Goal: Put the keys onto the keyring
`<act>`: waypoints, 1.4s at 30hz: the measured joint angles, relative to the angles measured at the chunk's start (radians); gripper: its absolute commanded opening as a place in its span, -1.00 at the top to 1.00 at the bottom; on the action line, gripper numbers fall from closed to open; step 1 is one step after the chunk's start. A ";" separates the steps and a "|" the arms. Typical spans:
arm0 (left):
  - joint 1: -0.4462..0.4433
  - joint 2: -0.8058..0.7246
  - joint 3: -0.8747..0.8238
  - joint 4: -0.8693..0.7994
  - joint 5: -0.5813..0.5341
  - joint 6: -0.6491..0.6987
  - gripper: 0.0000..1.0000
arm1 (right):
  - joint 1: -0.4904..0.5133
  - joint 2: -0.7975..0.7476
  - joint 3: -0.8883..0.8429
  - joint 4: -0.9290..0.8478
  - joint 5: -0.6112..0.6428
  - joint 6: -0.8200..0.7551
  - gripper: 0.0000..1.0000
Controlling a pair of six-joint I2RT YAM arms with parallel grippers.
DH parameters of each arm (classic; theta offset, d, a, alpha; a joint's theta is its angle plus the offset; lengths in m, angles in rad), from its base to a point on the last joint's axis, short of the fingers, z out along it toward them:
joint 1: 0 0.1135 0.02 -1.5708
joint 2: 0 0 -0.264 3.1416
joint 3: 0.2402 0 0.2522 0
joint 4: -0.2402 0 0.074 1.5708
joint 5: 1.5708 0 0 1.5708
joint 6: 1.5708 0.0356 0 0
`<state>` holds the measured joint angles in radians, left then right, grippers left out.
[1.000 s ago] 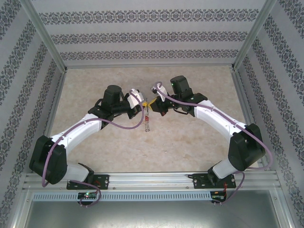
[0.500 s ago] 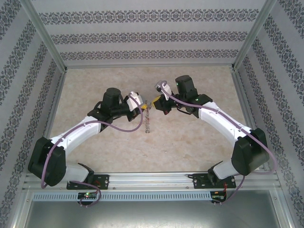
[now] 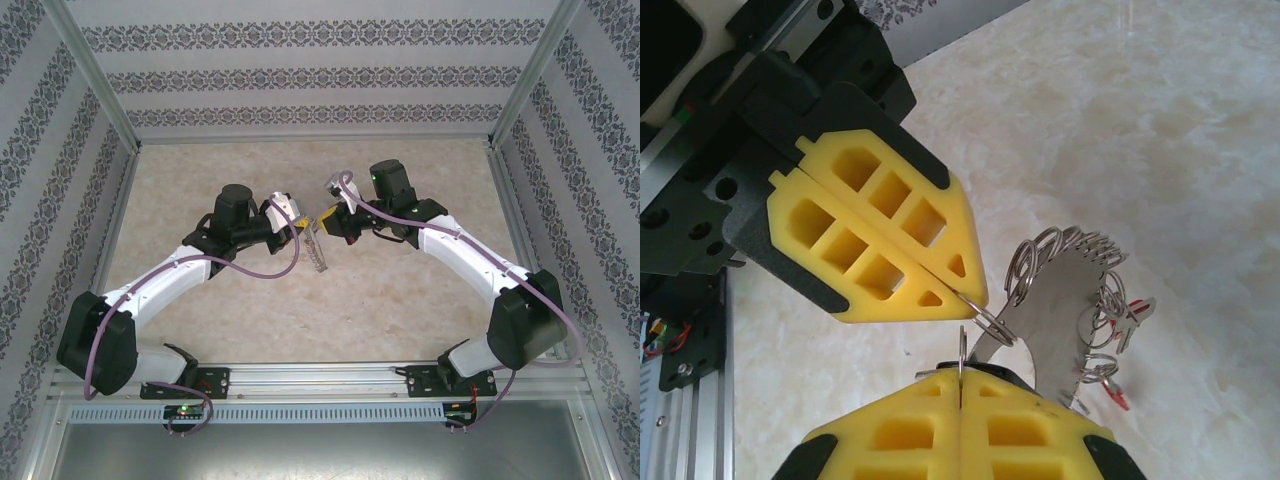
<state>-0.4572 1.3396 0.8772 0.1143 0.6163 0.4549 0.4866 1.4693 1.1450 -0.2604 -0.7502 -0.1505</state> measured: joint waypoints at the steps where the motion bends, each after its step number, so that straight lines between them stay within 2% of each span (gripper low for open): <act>1: 0.000 0.000 0.000 0.000 0.000 0.000 1.00 | 0.000 0.000 0.000 -0.002 0.000 -0.006 1.00; 42: 0.000 0.007 0.024 -0.001 0.008 -0.016 1.00 | 0.029 0.016 0.020 -0.022 0.111 -0.040 1.00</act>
<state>-0.4572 1.3464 0.9009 0.1135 0.6243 0.4393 0.5152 1.4853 1.1648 -0.2821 -0.6392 -0.1905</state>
